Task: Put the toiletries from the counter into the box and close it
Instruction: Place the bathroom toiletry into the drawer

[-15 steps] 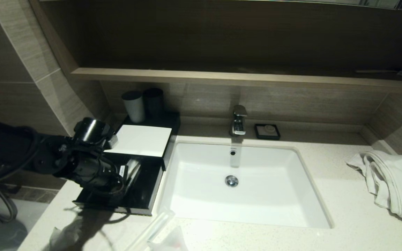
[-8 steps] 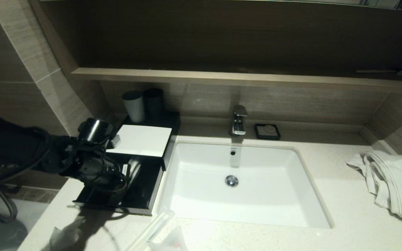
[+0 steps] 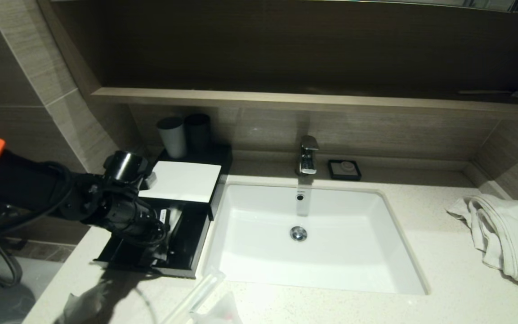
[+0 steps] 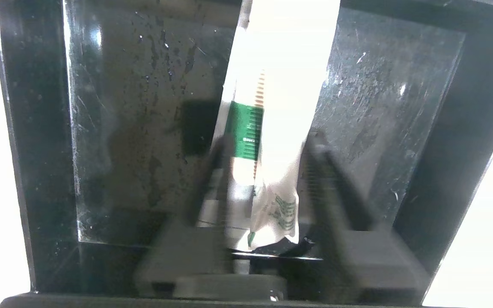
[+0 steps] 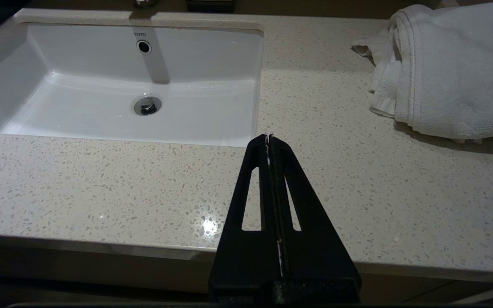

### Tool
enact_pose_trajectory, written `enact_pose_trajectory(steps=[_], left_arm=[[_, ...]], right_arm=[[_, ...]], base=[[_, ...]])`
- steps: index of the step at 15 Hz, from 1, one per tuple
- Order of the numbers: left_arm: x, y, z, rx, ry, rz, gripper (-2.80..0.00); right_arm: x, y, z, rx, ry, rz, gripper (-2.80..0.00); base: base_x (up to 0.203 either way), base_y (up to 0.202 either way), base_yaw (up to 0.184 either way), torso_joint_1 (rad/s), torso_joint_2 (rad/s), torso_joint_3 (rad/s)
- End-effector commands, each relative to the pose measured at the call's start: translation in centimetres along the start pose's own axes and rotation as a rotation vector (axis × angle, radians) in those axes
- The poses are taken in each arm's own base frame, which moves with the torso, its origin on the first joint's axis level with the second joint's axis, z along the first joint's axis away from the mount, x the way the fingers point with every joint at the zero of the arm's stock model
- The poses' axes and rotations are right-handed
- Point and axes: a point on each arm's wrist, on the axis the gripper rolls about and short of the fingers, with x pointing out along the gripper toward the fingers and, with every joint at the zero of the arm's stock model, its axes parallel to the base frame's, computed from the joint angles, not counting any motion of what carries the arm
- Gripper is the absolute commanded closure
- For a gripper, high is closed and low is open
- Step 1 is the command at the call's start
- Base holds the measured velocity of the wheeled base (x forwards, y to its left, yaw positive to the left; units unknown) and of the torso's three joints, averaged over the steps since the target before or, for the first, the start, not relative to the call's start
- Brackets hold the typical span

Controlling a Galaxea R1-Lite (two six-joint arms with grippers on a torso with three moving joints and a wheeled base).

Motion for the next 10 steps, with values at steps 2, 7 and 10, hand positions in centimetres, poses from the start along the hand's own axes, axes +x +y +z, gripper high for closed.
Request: enact_pose_trajectory(steps=[2,7,10], left_arm=[[-0.6,0.0,0.1,-0.008,-0.014,-0.003,-2.8],[-4.3,0.0,0.3,-0.057,-0.1,-0.021,-2.8],[-7.6,0.2,-0.3,-0.067,-0.171,-0.034,-2.8]], right_arm=[[0.0,0.0,0.0,0.0,0.0,0.0,0.0],[0.0,0.0,0.0,0.0,0.0,0.0,0.0],[0.0,0.0,0.0,0.0,0.0,0.0,0.0]], base=[[0.0,0.0,0.0,0.0,0.0,0.0],[0.0,0.0,0.0,0.0,0.0,0.0],[0.0,0.0,0.0,0.0,0.0,0.0]])
